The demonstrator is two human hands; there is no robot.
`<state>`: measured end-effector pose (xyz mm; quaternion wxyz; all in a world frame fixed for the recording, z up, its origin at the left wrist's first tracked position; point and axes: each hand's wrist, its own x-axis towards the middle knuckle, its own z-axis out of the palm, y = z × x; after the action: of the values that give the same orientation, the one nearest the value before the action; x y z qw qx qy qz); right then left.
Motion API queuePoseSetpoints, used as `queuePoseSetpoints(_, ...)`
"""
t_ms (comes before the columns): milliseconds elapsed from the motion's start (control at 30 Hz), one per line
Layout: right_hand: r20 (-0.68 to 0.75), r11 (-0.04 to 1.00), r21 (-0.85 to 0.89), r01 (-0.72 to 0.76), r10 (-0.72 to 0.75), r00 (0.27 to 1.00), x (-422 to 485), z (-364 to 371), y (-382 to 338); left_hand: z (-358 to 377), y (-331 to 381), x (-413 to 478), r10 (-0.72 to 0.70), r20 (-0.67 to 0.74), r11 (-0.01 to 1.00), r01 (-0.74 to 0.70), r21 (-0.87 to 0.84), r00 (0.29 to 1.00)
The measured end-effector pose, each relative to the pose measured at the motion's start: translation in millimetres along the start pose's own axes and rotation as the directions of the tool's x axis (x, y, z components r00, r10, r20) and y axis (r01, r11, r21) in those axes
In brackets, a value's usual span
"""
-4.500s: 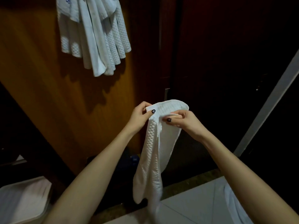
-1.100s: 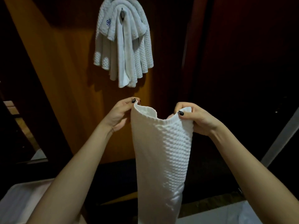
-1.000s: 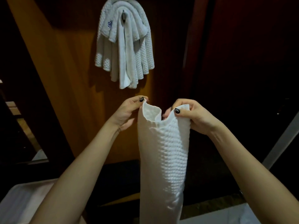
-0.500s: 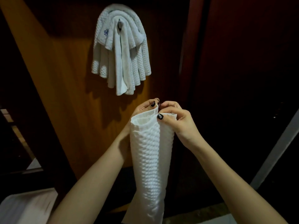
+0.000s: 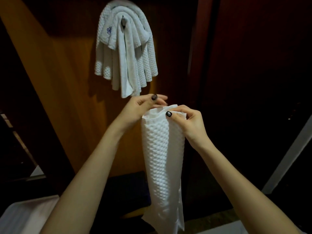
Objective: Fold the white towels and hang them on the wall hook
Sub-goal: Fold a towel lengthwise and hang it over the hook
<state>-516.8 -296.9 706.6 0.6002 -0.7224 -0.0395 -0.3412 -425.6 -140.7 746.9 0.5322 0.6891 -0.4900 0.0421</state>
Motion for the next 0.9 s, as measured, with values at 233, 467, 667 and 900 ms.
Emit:
queuePoseSetpoints(233, -0.055, 0.998, -0.066, -0.002, -0.002, 0.998, 8.0, -2.8, -5.5, 0.7, 11.0, 0.7, 0.066, 0.128, 0.918, -0.110, 0.380, 0.990)
queuePoseSetpoints(467, -0.048, 0.997, 0.024, -0.076, 0.077, 0.996, 4.3, -14.5, -13.0, 20.8, -1.2, 3.8, 0.170, 0.019, 0.908, -0.165, 0.385, 0.985)
queuePoseSetpoints(667, 0.113, 0.997, 0.041, -0.062, 0.057, 0.992, 1.4, -33.2, -17.8, 25.3, 4.6, 6.8, 0.248, 0.050, 0.906, -0.250, 0.341, 0.967)
queuePoseSetpoints(900, 0.101, 1.000, 0.018, -0.015, 0.013, 0.995, 4.4, -42.0, -29.2, 15.5, 15.7, 6.3, 0.258, 0.117, 0.909, -0.282, 0.308, 0.959)
